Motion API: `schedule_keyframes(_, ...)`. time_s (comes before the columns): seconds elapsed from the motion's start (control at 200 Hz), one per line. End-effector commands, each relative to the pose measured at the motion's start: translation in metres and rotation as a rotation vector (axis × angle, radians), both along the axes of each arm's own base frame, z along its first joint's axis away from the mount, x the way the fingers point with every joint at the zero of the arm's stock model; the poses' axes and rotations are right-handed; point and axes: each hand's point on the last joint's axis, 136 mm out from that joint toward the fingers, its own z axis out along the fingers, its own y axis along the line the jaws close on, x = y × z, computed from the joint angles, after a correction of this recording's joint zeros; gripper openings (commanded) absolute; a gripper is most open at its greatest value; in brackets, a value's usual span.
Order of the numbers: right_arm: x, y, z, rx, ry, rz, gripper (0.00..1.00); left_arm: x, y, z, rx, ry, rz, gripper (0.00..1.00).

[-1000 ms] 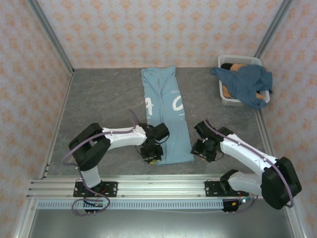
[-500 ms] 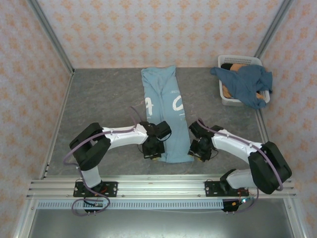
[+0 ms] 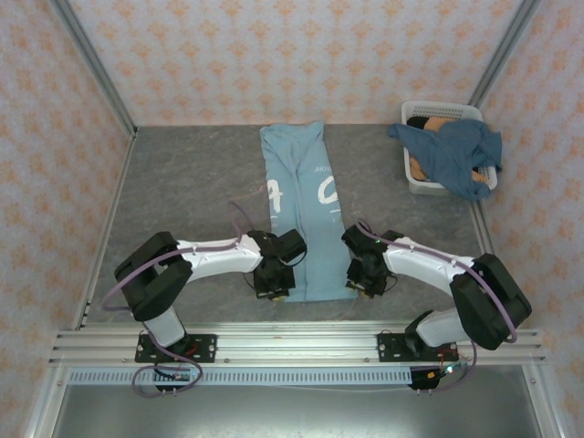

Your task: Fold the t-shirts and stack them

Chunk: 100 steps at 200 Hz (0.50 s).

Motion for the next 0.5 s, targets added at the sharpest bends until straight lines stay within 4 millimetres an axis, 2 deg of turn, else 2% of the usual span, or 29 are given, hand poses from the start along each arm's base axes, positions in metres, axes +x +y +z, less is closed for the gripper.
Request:
schedule_keyframes(0.0,0.002,0.025,-0.003,0.081,0.006,-0.005,0.24,-0.011,0.011,-0.003,0.035,0.018,0.018,0.0)
schedule_keyframes(0.125,-0.002,0.028,0.0,0.096,0.019,-0.038,0.16,-0.011,0.009,-0.001,0.026,0.01,0.025,0.0)
schedule_keyframes(0.3,-0.012,0.026,0.002,0.123,0.023,-0.089,0.17,-0.012,0.009,0.006,0.007,-0.003,0.036,0.0)
schedule_keyframes(0.355,-0.013,0.026,0.005,0.123,0.017,-0.089,0.22,-0.013,0.01,0.008,0.001,-0.005,0.034,0.0)
schedule_keyframes(0.41,-0.017,0.024,0.007,0.114,0.022,-0.088,0.34,-0.016,0.011,0.009,-0.005,0.003,0.031,0.0)
schedule_keyframes(0.495,-0.021,0.022,0.007,0.114,0.02,-0.089,0.44,-0.022,0.014,0.007,-0.001,0.016,0.019,0.0)
